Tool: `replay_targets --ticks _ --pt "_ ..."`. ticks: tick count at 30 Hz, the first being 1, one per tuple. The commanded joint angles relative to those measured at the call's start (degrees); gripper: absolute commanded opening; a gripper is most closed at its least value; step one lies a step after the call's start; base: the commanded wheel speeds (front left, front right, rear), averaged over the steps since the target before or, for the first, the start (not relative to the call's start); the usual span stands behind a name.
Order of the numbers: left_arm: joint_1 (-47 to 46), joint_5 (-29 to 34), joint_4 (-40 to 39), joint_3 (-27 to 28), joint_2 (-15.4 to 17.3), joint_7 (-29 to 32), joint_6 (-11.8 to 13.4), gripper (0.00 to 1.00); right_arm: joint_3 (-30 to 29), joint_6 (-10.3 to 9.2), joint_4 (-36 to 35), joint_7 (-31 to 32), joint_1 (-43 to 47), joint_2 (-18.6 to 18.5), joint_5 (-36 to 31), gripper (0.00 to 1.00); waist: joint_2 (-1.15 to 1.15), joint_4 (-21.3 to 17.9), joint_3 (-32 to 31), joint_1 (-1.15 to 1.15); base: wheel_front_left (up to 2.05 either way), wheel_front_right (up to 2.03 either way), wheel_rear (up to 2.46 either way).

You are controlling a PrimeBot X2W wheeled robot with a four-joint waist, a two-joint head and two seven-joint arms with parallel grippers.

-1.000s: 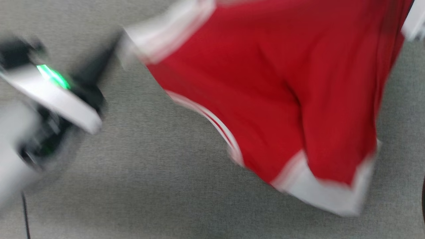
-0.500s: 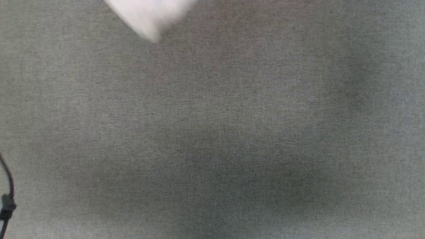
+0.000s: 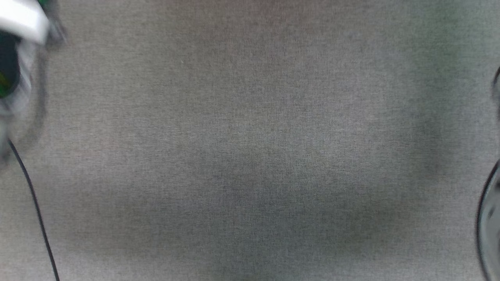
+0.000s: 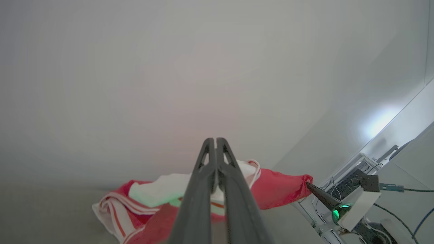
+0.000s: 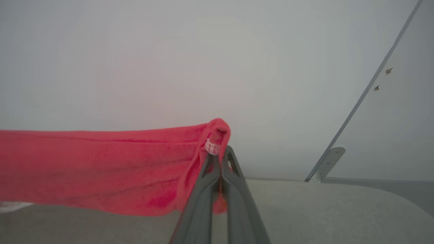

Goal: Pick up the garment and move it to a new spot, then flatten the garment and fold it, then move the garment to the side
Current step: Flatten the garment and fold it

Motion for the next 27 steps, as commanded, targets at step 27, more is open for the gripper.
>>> replay_targets --ticks 27 --pt "68.4 5.7 -33.5 7.4 2.5 -0.4 0.1 0.0 -6.4 -0.15 -58.9 28.1 79.9 0.7 21.9 0.0 0.0 2.6 -14.4 0.0 0.0 0.0 0.0"
